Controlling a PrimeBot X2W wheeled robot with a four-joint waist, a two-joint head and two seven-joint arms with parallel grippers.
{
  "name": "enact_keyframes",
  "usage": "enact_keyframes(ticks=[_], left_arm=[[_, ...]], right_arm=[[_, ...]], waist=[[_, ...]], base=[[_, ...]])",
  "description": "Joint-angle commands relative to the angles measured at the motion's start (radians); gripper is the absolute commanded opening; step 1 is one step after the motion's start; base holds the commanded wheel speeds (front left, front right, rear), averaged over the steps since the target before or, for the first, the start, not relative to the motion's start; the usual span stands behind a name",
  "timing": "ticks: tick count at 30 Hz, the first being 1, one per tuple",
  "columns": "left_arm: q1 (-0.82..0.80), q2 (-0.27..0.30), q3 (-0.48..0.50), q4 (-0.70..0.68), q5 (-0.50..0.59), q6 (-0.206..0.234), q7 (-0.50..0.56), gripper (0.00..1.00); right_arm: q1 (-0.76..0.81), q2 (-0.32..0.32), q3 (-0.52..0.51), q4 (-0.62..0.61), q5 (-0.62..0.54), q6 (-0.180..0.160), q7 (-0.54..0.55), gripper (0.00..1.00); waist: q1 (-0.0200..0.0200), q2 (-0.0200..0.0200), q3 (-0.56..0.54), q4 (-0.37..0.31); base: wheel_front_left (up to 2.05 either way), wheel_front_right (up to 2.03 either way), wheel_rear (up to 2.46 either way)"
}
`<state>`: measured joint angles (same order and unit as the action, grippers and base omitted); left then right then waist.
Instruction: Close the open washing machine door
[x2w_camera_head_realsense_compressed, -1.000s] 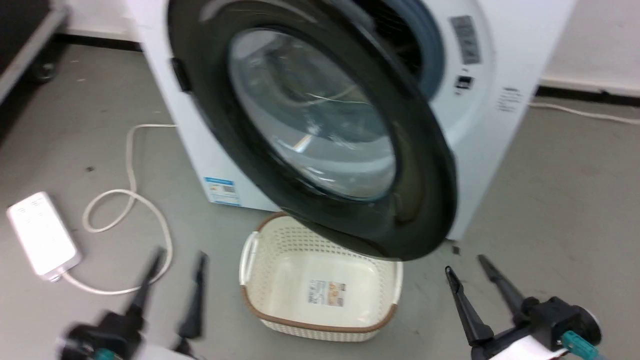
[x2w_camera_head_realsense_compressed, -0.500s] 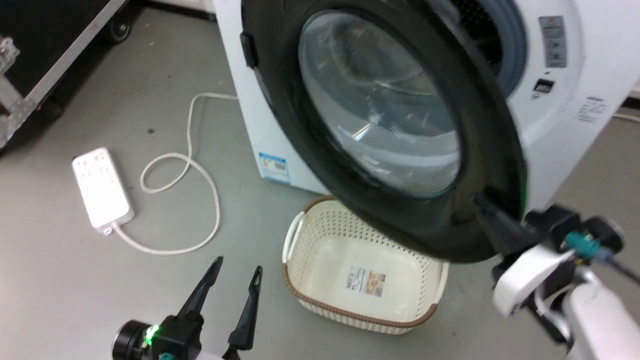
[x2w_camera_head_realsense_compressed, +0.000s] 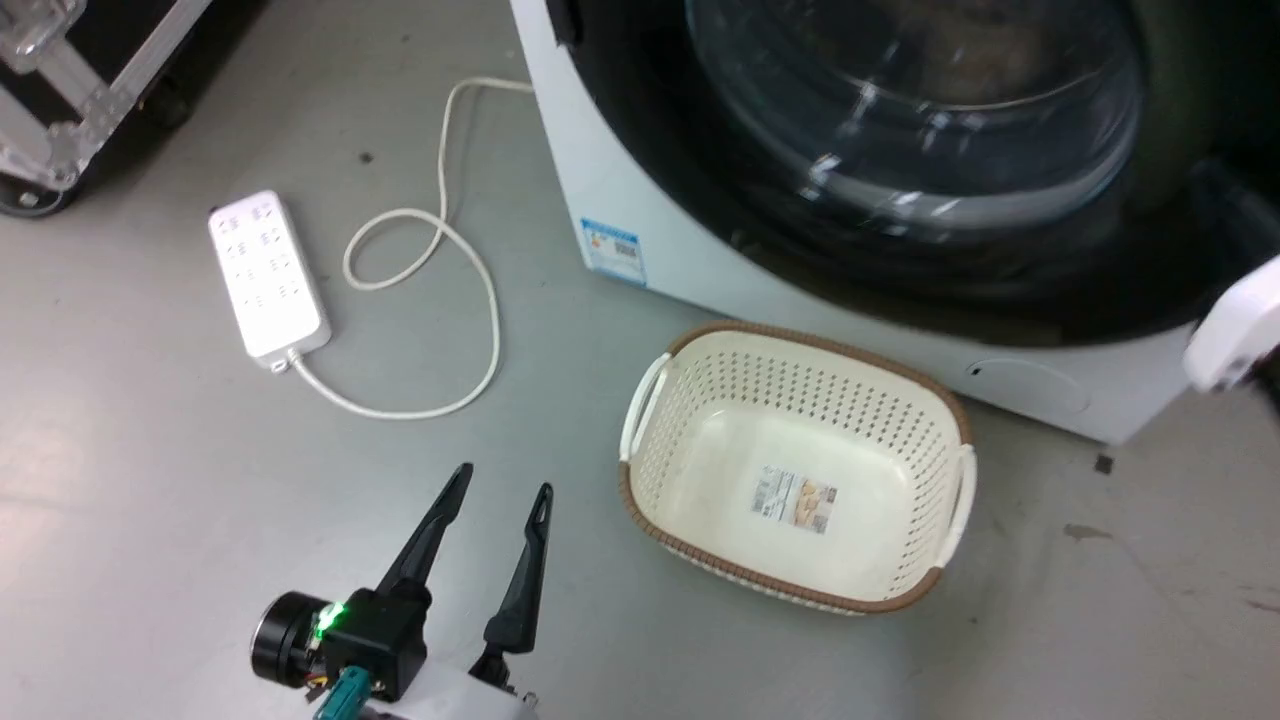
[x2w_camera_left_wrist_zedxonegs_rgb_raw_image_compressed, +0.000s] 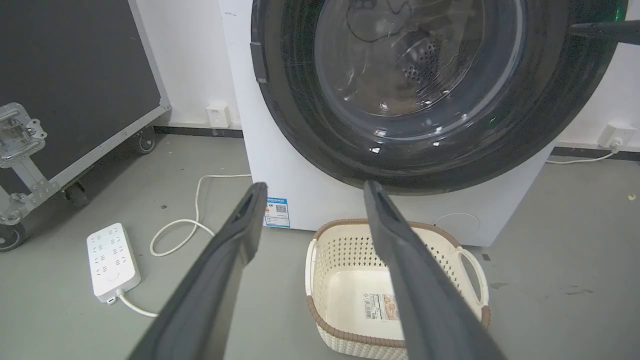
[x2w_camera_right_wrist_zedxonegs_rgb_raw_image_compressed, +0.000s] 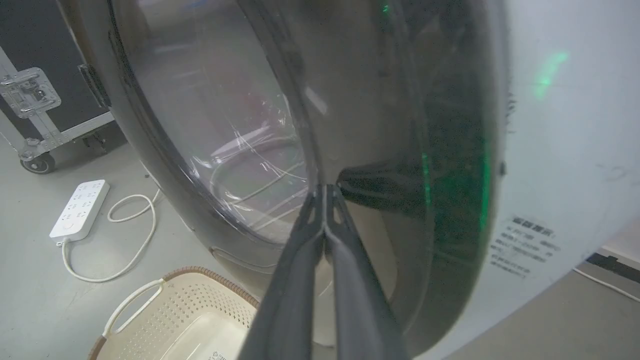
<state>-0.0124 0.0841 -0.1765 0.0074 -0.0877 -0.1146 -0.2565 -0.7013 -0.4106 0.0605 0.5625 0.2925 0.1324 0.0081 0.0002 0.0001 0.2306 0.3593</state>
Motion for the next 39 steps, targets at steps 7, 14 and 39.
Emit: enact_keyframes(ticks=[7,14,39], left_arm=[[-0.047,-0.023,0.000,0.003,0.008,-0.006,-0.005,1.00],[-0.022,-0.029,0.025,0.024,0.002,-0.004,-0.005,1.00],[0.041,-0.005,0.150,0.153,-0.040,-0.014,-0.005,1.00]], right_arm=[[-0.216,-0.047,-0.093,0.214,-0.083,-0.002,-0.010,0.00],[-0.198,0.015,-0.067,0.320,-0.081,-0.002,-0.100,0.16],[0.762,0.359,-0.164,-0.511,-0.290,-0.002,-0.270,1.00]], waist=[[-0.0002,-0.0001,0.046,0.039],[-0.0002,-0.0001,-0.031,-0.007],[-0.0002,-0.0001,-0.211,-0.321]], base=[[0.00,0.00,0.00],[0.00,0.00,0.00],[0.00,0.00,0.00]])
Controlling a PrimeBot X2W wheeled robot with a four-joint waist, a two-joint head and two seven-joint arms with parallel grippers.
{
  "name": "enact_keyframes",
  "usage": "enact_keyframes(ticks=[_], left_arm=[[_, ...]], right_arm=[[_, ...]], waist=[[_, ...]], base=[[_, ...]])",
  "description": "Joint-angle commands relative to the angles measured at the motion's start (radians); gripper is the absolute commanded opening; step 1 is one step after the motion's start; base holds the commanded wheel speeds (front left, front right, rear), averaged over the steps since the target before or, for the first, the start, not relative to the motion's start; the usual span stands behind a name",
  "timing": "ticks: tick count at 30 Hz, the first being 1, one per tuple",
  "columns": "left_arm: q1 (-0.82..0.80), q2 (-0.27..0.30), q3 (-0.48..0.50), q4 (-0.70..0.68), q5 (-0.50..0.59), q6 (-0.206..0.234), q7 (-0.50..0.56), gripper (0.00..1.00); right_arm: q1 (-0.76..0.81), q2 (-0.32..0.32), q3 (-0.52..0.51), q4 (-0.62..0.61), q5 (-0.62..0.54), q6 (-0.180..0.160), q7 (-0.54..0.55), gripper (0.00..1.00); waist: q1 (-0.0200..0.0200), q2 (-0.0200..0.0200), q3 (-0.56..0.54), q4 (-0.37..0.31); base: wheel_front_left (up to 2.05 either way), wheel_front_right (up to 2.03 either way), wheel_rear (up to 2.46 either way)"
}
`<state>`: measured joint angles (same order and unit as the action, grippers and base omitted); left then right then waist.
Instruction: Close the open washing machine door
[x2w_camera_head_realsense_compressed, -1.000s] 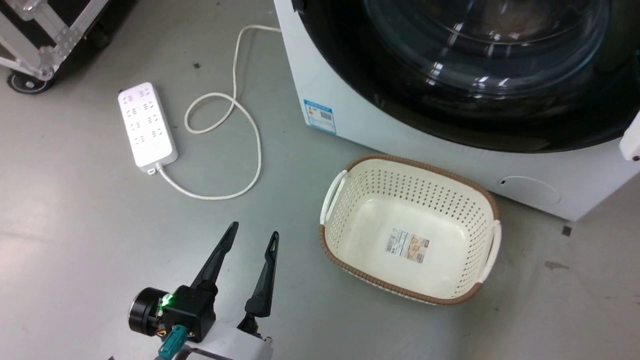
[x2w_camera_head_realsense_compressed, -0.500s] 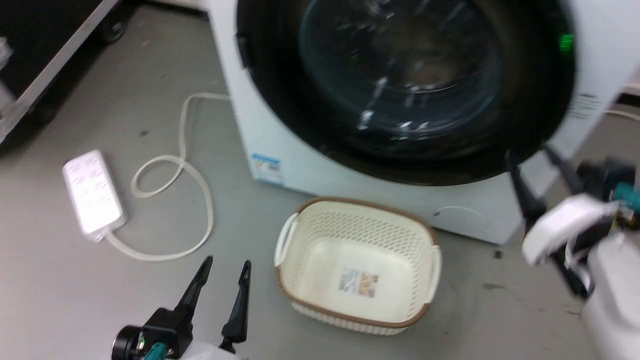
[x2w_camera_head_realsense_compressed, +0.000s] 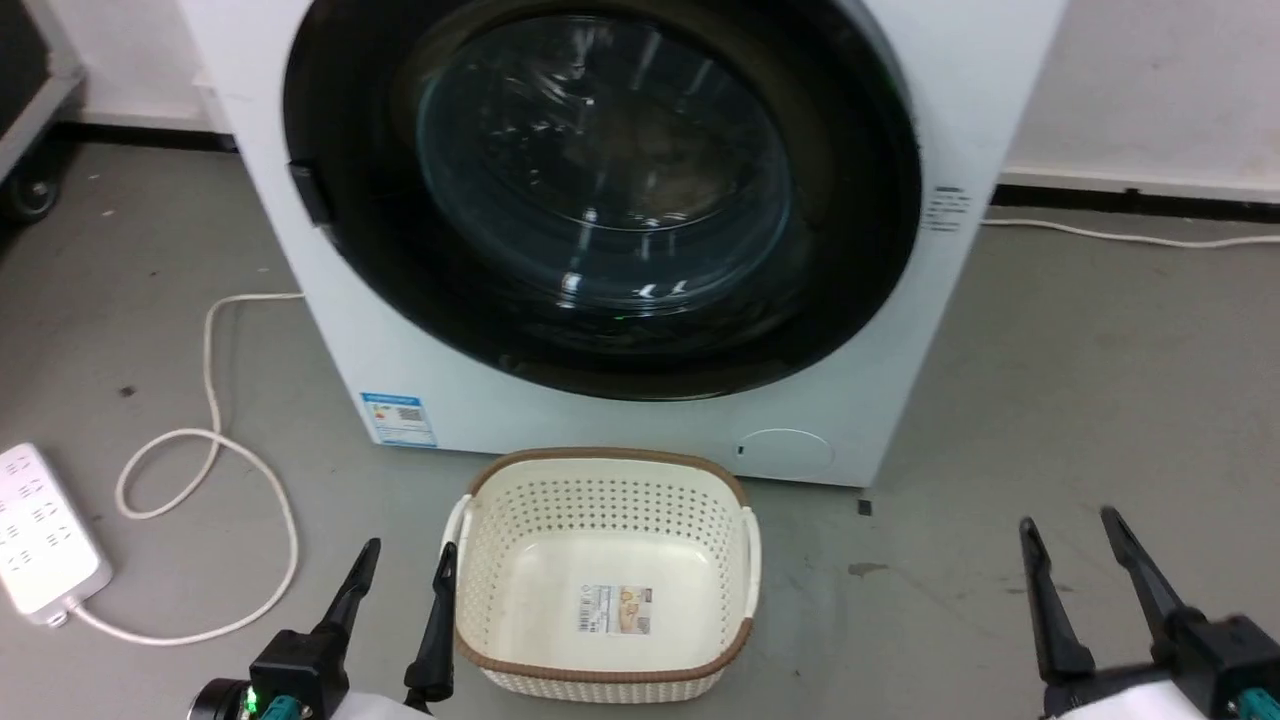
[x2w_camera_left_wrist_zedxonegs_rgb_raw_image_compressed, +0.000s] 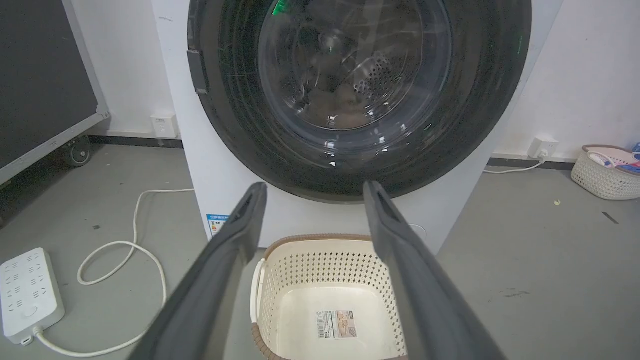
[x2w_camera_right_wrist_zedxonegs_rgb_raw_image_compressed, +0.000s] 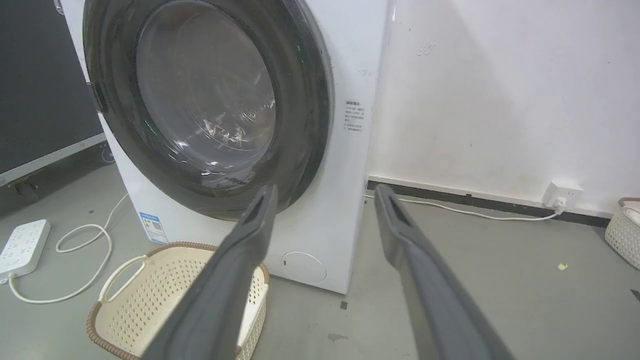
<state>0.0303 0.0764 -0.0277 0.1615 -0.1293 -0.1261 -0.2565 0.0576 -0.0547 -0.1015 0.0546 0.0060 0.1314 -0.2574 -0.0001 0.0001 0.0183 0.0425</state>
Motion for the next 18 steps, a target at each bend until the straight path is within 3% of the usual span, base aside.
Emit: enact_keyframes(ticks=[1,4,5,18], left_arm=[[-0.004,0.003,0.002,-0.002,0.006,-0.003,-0.005,1.00],[-0.009,0.000,0.008,-0.009,0.011,-0.002,-0.005,1.00],[-0.003,-0.001,0.006,-0.007,0.008,0.000,0.000,0.00],[-0.005,-0.003,0.008,-0.019,0.018,0.010,0.020,0.00]], right_arm=[[0.013,0.003,-0.001,-0.009,0.008,-0.001,-0.004,1.00],[0.025,0.004,0.007,-0.013,0.029,-0.001,-0.004,1.00],[0.017,0.000,0.006,-0.006,0.028,0.000,0.000,0.00],[0.011,0.000,0.015,-0.009,0.025,0.000,0.020,0.00]], waist=[[0.0001,-0.0001,0.004,-0.007],[0.0001,-0.0001,0.009,-0.010],[0.0002,-0.0001,0.009,-0.011],[0.0002,-0.0001,0.007,-0.014]], base=[[0.00,0.00,0.00],[0.00,0.00,0.00],[0.00,0.00,0.00],[0.00,0.00,0.00]])
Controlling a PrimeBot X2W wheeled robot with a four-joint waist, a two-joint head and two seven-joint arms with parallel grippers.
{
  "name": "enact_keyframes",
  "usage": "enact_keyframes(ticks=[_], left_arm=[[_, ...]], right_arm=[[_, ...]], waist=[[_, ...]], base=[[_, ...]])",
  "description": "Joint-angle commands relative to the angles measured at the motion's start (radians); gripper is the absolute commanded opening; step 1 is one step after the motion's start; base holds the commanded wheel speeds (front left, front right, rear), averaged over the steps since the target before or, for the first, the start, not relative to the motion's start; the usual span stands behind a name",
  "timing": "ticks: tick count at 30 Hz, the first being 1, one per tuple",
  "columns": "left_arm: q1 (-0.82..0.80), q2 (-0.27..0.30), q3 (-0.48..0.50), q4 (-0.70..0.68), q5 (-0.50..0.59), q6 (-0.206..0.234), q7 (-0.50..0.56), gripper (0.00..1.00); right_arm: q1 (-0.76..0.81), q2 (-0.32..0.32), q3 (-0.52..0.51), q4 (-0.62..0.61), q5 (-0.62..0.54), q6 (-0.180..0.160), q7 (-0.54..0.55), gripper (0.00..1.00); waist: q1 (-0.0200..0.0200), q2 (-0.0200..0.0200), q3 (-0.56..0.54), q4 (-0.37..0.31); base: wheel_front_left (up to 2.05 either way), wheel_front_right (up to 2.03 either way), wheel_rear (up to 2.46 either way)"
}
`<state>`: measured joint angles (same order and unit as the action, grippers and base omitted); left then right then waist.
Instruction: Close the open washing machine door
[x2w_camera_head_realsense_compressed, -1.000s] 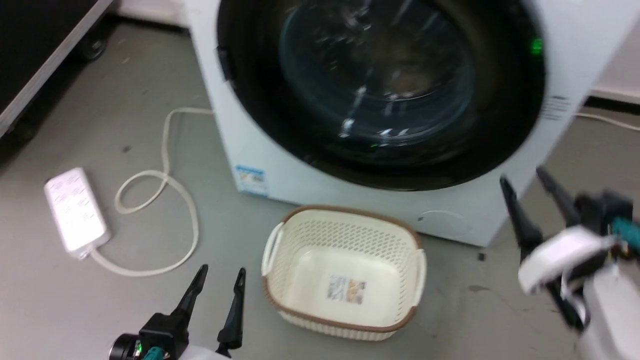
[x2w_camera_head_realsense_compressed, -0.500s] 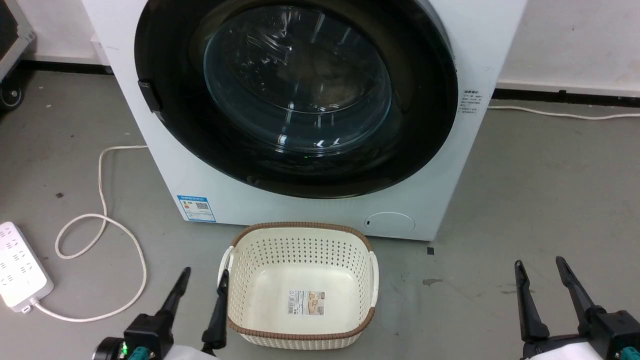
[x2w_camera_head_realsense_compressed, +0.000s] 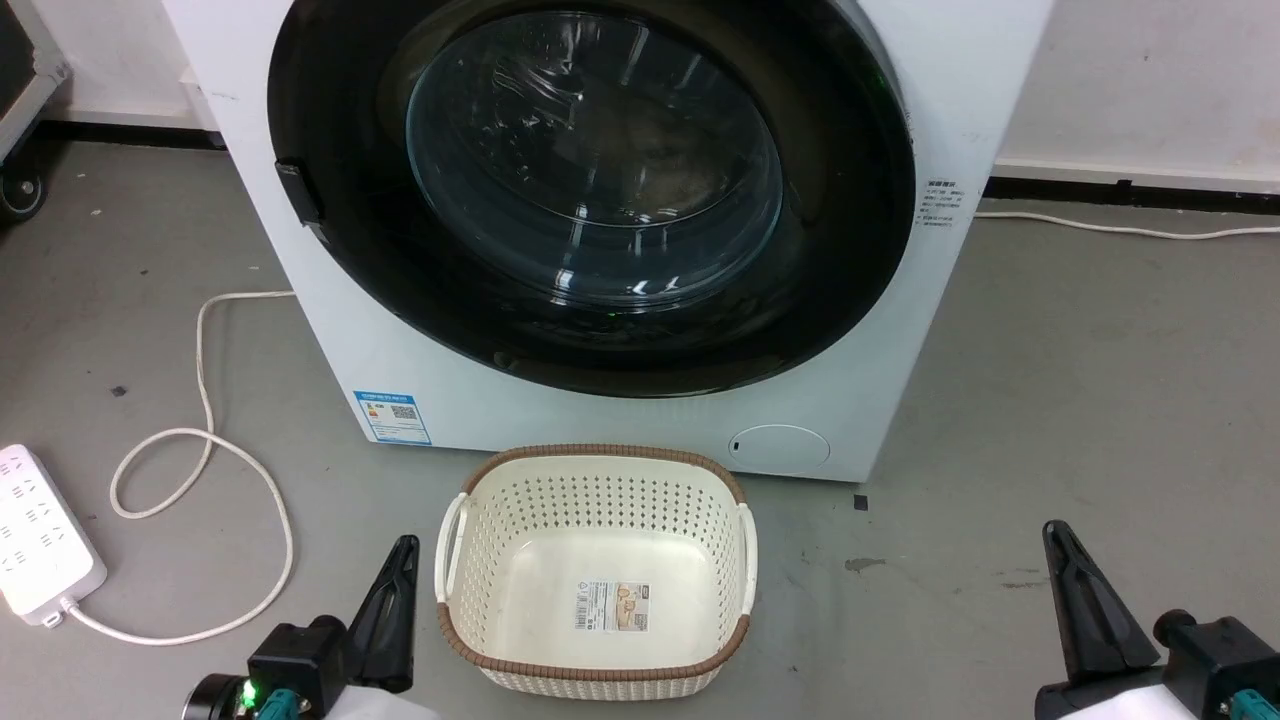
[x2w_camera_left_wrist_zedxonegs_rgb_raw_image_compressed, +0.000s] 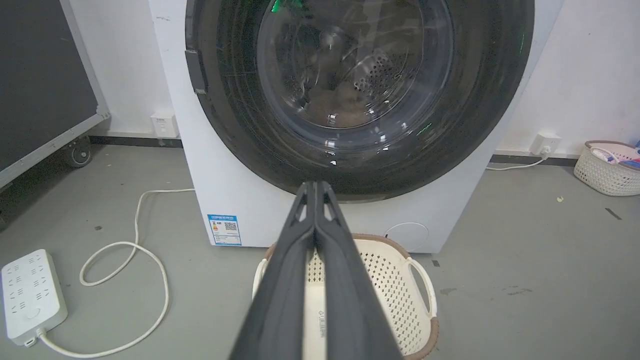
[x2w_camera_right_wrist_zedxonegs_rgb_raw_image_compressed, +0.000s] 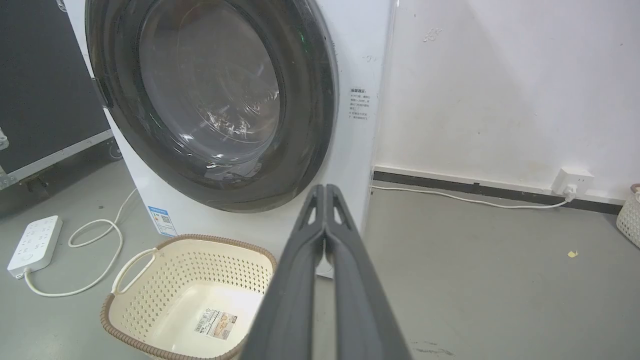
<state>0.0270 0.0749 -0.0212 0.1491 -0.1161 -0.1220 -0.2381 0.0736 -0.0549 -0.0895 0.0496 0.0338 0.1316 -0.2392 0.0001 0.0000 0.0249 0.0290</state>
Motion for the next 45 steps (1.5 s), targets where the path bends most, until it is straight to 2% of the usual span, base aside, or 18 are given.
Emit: enact_keyframes(ticks=[1,45], left_arm=[[-0.002,-0.002,0.001,-0.007,0.005,0.007,0.004,0.00],[-0.012,-0.011,0.009,-0.063,0.049,0.052,0.096,0.00]], right_arm=[[-0.006,0.001,0.003,-0.004,-0.003,0.000,0.004,0.00],[-0.032,0.002,0.037,-0.022,-0.015,0.000,0.096,0.00]], waist=[[0.0000,0.0000,0.000,0.000],[-0.0001,0.0000,-0.010,-0.012]], base=[[0.00,0.00,0.00],[0.00,0.00,0.00]])
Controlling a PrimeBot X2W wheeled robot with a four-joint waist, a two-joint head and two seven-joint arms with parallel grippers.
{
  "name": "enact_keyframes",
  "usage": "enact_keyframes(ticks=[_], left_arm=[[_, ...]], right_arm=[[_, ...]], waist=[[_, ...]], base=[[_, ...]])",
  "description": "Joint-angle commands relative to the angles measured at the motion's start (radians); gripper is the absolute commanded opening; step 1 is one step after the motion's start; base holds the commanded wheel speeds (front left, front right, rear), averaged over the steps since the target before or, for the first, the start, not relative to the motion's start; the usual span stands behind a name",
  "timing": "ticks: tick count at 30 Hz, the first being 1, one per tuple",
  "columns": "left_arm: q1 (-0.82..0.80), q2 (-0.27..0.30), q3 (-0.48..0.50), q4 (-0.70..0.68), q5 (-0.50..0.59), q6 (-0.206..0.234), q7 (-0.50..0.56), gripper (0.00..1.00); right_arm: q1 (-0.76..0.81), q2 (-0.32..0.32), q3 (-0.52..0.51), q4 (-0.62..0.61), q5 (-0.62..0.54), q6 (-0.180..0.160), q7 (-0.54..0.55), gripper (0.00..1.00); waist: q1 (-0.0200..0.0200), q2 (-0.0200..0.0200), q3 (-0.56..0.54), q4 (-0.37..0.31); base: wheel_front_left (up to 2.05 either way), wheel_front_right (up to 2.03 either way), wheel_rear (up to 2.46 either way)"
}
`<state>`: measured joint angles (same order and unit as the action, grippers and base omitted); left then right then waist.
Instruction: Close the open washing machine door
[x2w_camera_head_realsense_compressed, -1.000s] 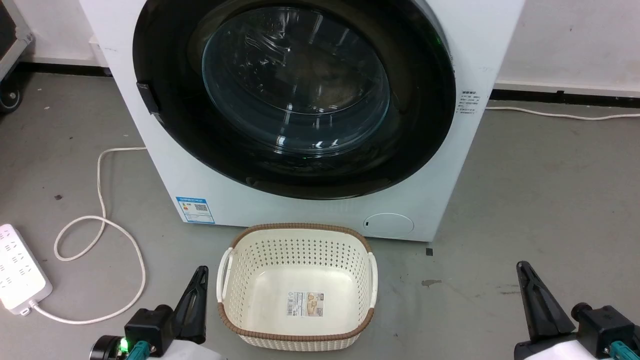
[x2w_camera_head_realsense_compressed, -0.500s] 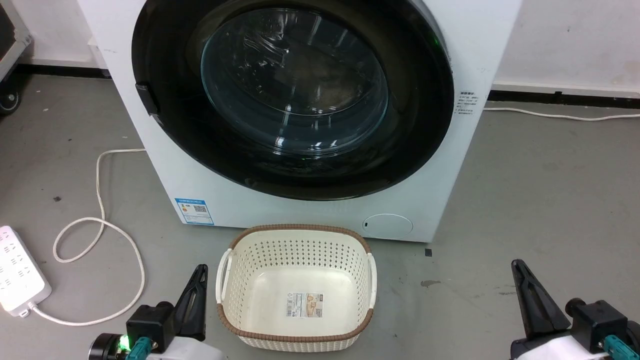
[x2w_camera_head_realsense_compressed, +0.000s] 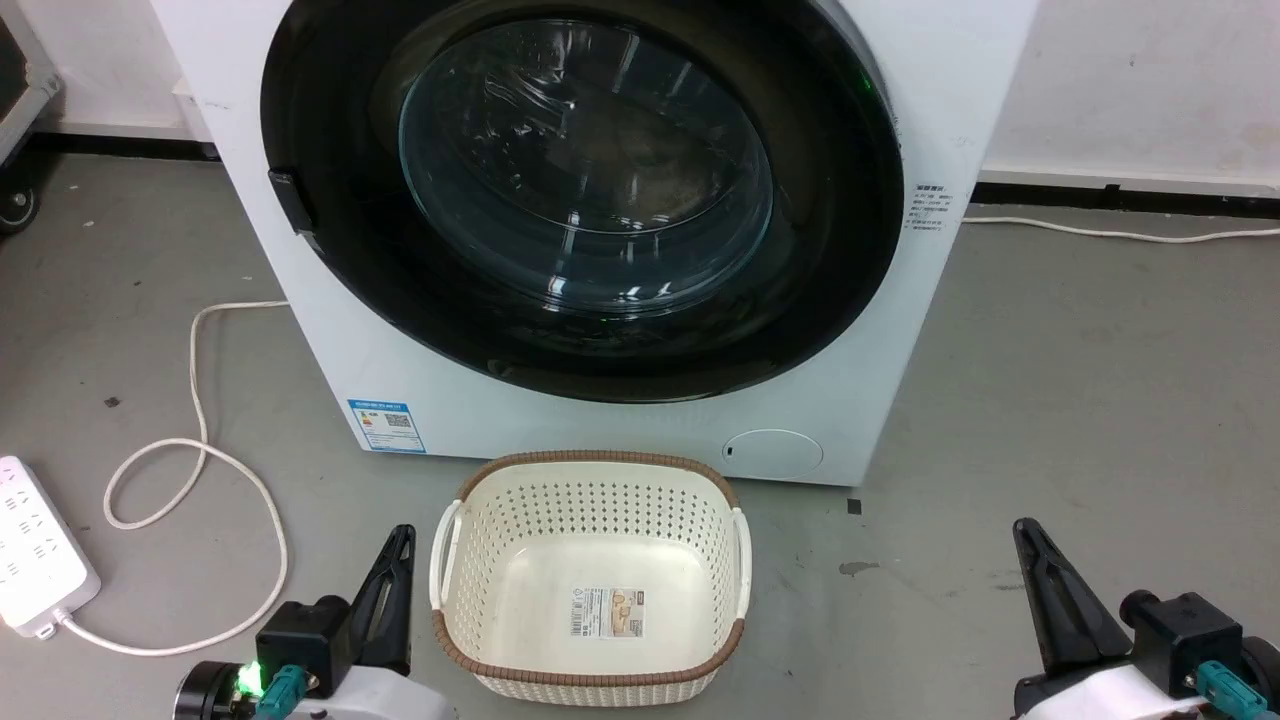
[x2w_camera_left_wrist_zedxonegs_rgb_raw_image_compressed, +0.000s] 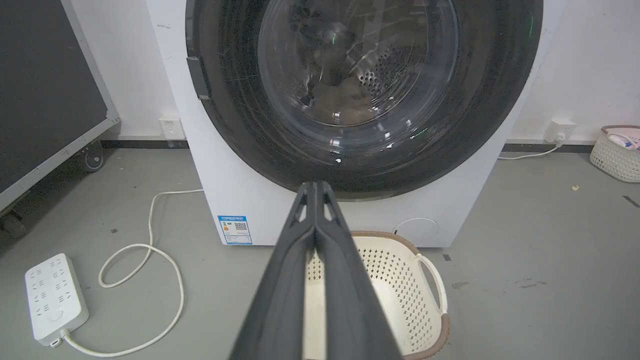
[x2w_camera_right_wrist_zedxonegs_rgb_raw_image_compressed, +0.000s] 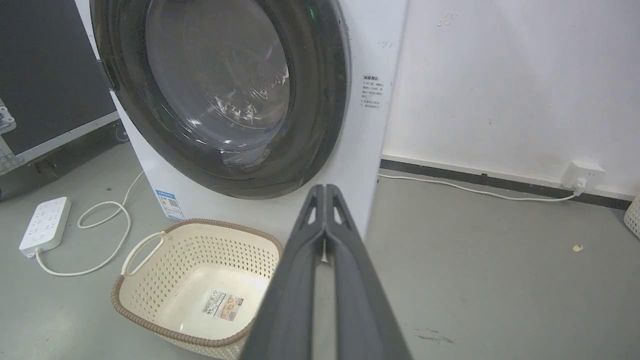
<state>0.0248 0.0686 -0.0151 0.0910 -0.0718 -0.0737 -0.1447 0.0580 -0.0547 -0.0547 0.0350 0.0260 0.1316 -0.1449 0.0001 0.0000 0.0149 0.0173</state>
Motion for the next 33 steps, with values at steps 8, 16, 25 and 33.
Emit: enact_keyframes(ticks=[8,16,25,33], left_arm=[[-0.011,-0.006,0.004,-0.015,0.012,0.012,0.019,0.00],[-0.013,-0.008,0.006,-0.025,0.020,0.020,0.035,0.00],[-0.015,-0.009,0.007,-0.036,0.029,0.029,0.054,0.00],[-0.017,-0.011,0.009,-0.046,0.036,0.037,0.070,0.00]], right_arm=[[-0.022,0.002,0.009,-0.011,-0.009,0.000,0.018,0.00],[-0.026,0.003,0.015,-0.014,-0.011,-0.001,0.035,0.00],[-0.032,0.003,0.021,-0.017,-0.014,-0.001,0.053,0.00],[-0.036,0.003,0.027,-0.020,-0.016,-0.001,0.070,0.00]], waist=[[0.0000,0.0000,-0.002,-0.002],[0.0000,0.0000,-0.003,-0.004],[-0.0001,0.0000,-0.005,-0.006],[-0.0001,0.0000,-0.007,-0.008]], base=[[0.00,0.00,0.00],[0.00,0.00,0.00],[0.00,0.00,0.00],[0.00,0.00,0.00]])
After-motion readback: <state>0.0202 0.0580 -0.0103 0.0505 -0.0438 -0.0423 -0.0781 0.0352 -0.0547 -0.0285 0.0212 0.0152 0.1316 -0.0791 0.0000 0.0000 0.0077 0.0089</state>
